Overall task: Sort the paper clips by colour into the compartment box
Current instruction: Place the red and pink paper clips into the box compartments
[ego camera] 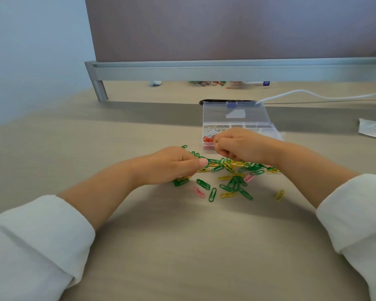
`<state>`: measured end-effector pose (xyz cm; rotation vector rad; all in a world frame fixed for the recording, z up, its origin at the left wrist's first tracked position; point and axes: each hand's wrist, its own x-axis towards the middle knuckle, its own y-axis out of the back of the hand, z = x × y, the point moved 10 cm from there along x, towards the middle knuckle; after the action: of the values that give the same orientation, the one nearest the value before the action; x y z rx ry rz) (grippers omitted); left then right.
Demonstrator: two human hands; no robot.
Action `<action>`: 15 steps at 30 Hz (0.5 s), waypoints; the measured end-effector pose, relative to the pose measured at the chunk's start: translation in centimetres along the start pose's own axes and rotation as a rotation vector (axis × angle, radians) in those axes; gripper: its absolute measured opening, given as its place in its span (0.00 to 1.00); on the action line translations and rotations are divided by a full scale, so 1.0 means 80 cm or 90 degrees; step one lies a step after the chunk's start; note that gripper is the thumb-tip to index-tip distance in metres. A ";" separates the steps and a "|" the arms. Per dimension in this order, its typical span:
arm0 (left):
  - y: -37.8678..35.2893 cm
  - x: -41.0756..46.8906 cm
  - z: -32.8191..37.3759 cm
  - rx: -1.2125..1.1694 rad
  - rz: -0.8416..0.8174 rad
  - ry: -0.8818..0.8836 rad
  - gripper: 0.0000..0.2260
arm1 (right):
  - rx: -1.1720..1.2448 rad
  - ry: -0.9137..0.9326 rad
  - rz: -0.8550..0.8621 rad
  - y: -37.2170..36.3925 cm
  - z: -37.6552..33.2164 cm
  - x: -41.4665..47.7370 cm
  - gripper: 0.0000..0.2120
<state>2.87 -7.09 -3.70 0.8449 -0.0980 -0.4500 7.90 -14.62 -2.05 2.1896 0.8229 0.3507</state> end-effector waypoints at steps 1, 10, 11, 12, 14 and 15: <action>0.002 0.001 0.000 0.046 0.011 0.002 0.22 | -0.008 0.001 -0.002 -0.001 0.000 0.000 0.16; -0.002 -0.007 0.011 0.091 -0.050 -0.048 0.04 | -0.015 -0.036 -0.097 -0.014 0.011 -0.002 0.14; -0.005 -0.008 0.014 0.102 -0.060 -0.059 0.02 | -0.034 -0.031 -0.101 -0.013 0.011 -0.003 0.13; -0.008 -0.008 0.016 0.118 -0.069 -0.072 0.03 | -0.055 -0.023 -0.099 -0.010 0.010 -0.004 0.11; -0.011 -0.006 0.018 0.144 -0.065 -0.081 0.03 | -0.082 -0.001 -0.097 -0.001 0.006 -0.007 0.06; -0.011 -0.005 0.019 0.156 -0.058 -0.081 0.03 | -0.078 0.010 -0.108 0.003 0.004 -0.010 0.04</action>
<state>1.81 -8.53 -3.29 1.0640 -0.2361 -0.5850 7.55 -15.43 -2.10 1.9904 0.9624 0.3263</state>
